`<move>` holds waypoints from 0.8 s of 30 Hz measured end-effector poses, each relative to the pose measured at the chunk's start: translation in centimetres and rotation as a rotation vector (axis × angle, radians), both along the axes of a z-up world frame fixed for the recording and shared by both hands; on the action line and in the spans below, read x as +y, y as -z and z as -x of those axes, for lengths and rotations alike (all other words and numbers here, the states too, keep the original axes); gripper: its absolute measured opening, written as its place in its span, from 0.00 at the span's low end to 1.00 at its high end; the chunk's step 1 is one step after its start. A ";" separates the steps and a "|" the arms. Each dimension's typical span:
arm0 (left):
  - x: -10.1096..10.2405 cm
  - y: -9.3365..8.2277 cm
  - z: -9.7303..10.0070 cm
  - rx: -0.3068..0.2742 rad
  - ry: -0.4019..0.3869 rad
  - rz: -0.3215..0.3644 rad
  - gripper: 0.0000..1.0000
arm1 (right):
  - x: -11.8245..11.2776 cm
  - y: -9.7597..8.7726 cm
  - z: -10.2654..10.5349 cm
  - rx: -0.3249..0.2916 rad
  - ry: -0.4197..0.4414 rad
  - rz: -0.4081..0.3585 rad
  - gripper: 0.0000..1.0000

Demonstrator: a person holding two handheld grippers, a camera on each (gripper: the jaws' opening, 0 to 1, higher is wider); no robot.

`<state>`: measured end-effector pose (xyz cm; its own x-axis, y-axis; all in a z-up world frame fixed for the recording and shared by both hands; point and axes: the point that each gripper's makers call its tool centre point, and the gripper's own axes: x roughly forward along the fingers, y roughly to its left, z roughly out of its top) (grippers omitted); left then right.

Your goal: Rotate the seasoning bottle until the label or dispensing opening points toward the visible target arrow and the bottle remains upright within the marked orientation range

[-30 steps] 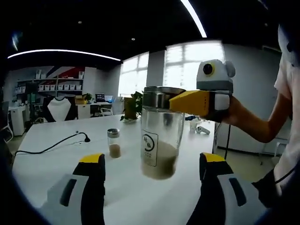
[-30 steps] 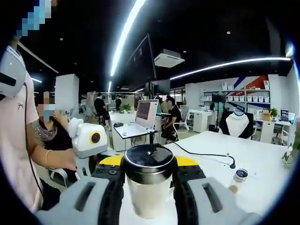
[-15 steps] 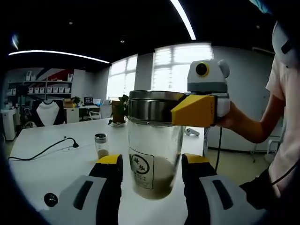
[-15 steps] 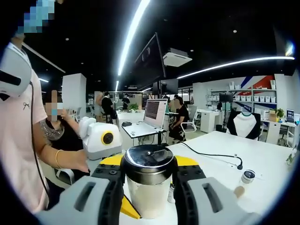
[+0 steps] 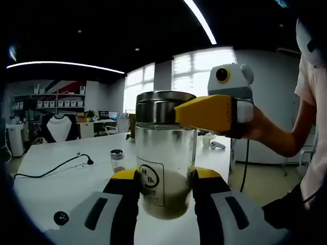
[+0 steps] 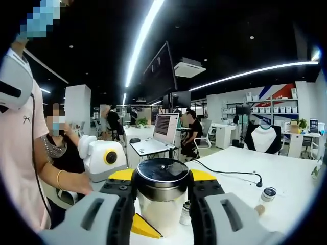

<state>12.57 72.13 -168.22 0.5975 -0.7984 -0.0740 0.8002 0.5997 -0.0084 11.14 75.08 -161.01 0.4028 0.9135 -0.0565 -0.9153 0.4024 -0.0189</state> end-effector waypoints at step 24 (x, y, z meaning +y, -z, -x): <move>-0.9 -0.8 -1.4 -0.010 -0.251 0.025 0.43 | -0.2 0.1 -2.2 0.021 0.266 -0.102 0.49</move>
